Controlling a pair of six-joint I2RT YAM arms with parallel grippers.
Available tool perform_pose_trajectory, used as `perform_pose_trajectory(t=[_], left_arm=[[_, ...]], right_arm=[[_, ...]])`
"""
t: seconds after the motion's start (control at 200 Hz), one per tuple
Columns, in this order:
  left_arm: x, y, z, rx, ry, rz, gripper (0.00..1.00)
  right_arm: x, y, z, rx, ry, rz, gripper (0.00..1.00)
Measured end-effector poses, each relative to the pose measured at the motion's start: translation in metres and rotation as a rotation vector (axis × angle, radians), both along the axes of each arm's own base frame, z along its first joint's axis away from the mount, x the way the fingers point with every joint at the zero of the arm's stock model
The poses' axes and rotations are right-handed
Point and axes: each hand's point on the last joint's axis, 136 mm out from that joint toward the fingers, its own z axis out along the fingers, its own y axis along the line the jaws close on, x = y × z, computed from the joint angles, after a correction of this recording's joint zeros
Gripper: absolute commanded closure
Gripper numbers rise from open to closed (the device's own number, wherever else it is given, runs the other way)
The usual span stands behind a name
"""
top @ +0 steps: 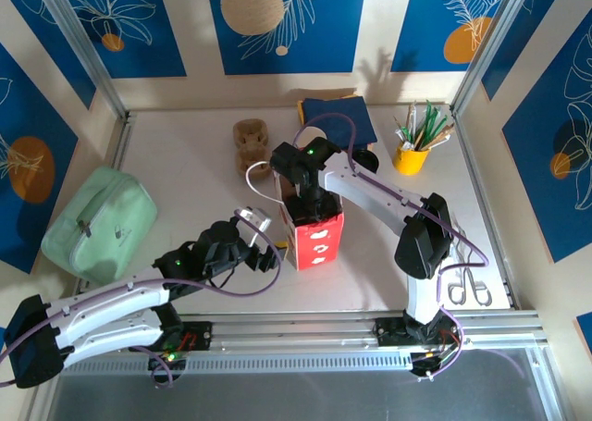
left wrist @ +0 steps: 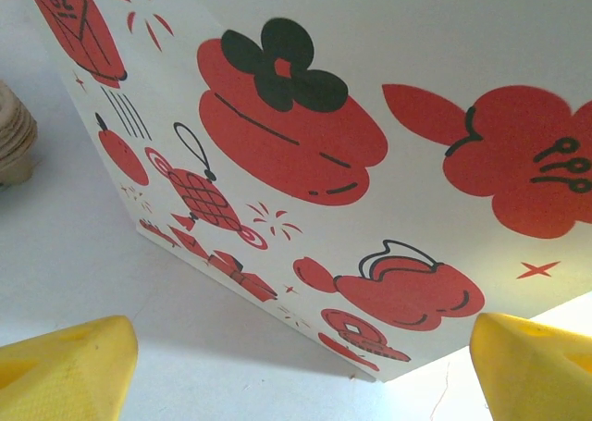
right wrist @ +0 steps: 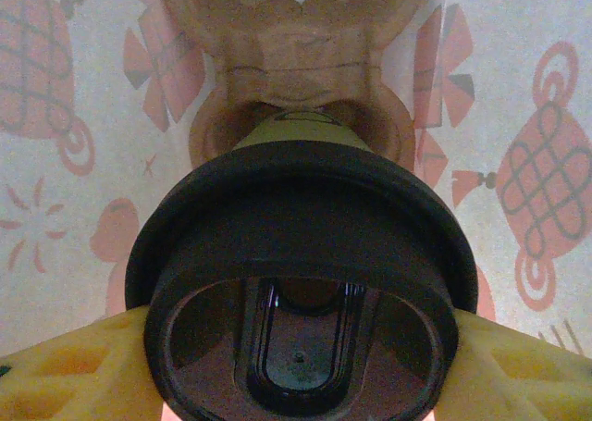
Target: Pack the takeout coffee
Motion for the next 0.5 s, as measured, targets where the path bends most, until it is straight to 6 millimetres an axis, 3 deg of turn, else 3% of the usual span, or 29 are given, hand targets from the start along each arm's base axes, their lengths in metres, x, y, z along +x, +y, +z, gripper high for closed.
perform_pose_trajectory(t=[0.5], left_arm=[[0.0005,-0.0007,-0.0046,0.013,0.008,0.0,0.07]], right_arm=[[0.002,-0.0003,-0.0028,0.006,0.0,-0.007,0.4]])
